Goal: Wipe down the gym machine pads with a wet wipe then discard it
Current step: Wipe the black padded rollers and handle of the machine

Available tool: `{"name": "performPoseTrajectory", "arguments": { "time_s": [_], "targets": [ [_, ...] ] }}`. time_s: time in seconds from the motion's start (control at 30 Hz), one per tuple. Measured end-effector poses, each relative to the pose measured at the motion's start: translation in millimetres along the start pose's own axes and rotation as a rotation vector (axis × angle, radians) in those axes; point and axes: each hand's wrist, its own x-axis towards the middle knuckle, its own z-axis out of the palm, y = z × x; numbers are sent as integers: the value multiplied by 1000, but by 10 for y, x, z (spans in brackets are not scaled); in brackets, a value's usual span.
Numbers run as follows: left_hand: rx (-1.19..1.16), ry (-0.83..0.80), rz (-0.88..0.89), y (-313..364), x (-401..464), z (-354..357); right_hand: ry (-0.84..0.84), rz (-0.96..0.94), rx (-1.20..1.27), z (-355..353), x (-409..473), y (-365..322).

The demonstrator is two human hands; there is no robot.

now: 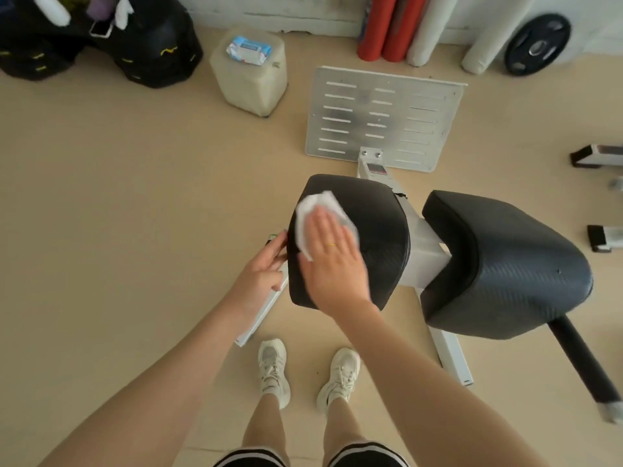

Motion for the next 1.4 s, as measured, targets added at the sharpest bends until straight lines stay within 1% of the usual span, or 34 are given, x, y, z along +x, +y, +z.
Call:
{"name": "performPoseTrajectory", "arguments": {
  "time_s": [0.03, 0.07, 0.13, 0.23, 0.3, 0.43, 0.5, 0.6, 0.63, 0.73, 0.8, 0.9, 0.97, 1.13, 1.2, 1.27, 1.3, 1.4],
  "targets": [
    [-1, -17, -2, 12, 54, 8, 56, 98, 0, -13, -97, 153],
    [-3, -24, -7, 21, 97, 11, 77, 181, -10, -40, -198, 303],
    [6, -35, -20, 38, 151, -15, 69, 296, -19, -56, -375, 524],
    [-2, -83, -29, 55, 152, -91, 113, 458, 18, -60, -377, 427],
    [-5, -109, -38, 66, 182, -140, 119, 483, 83, 35, -238, 135],
    [16, -180, -77, 108, 227, -267, 234, 366, 106, 377, -35, -654],
    [53, -225, -92, 155, 219, -323, 269, 350, 150, 506, 2, -876],
    [86, -250, -77, 216, 213, -331, 280, 331, 90, 600, -48, -725],
    [93, -245, -70, 224, 217, -328, 282, 375, 69, 601, -83, -594],
    [121, -280, -48, 190, 229, -341, 358, 625, 53, 505, -208, -162],
    [129, -309, -46, 179, 233, -359, 402, 705, 92, 423, -265, 15],
    [120, -323, -57, 195, 256, -366, 475, 787, 184, 408, -197, -7],
    [116, -319, -46, 187, 266, -375, 494, 759, 192, 453, -78, -220],
    [78, -333, -52, 145, 247, -377, 544, 550, 255, 766, 92, -975],
    [65, -342, -46, 151, 231, -361, 542, 464, 244, 809, 62, -1022],
    [57, -315, -35, 139, 241, -364, 520, 397, 184, 803, -9, -862],
    [62, -303, -31, 128, 251, -367, 518, 422, 149, 789, -57, -727],
    [106, -287, -23, 60, 247, -335, 545, 629, 69, 705, -237, -240]
  ]
}}
